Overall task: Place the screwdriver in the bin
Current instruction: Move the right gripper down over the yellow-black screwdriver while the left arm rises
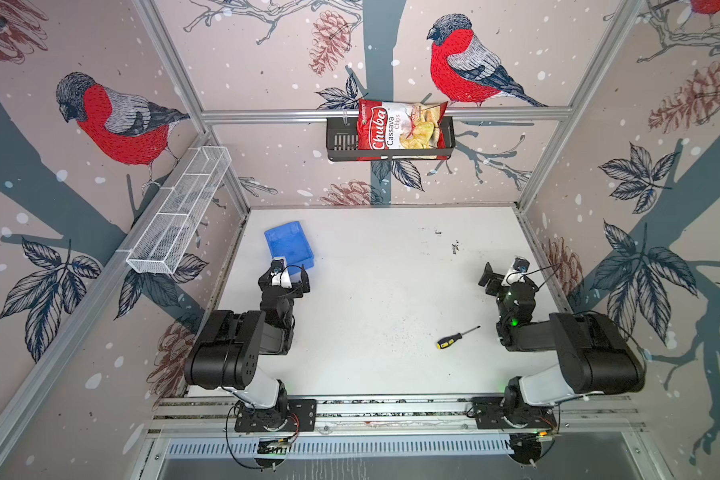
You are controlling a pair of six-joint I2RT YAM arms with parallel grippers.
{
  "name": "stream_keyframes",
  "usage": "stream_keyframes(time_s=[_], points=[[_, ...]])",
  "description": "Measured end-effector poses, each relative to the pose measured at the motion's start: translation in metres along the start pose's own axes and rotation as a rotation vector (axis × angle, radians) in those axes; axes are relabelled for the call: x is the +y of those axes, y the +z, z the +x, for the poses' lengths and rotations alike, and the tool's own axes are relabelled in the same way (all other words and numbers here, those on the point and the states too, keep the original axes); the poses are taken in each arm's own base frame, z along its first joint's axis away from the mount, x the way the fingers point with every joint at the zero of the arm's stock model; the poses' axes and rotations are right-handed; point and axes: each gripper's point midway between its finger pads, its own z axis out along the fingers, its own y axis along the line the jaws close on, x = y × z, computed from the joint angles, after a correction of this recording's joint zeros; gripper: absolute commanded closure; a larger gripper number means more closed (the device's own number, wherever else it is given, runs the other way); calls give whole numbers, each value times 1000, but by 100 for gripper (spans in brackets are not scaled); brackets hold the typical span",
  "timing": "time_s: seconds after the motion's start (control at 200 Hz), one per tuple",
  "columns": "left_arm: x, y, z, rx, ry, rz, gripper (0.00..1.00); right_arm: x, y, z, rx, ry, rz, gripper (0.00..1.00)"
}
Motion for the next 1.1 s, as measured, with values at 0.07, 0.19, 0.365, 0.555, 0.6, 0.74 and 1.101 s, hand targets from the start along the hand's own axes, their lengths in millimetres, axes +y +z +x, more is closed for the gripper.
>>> stream_keyframes(time_s=[0.07,0.19,0.365,0.555,0.6,0.74,1.101], points=[[0,0,0,0,0,0,2,0,0,0,0,0,0,1],[0,0,0,0,0,0,2,0,0,0,0,0,0,0],[0,0,0,0,0,0,2,0,0,0,0,0,0,0],[0,0,0,0,0,0,2,0,0,0,0,0,0,0],[0,0,0,0,0,0,2,0,0,0,0,0,0,1],[0,0,0,0,0,0,2,0,0,0,0,0,0,1],[0,0,0,0,0,0,2,0,1,-1,-2,1,-1,2]])
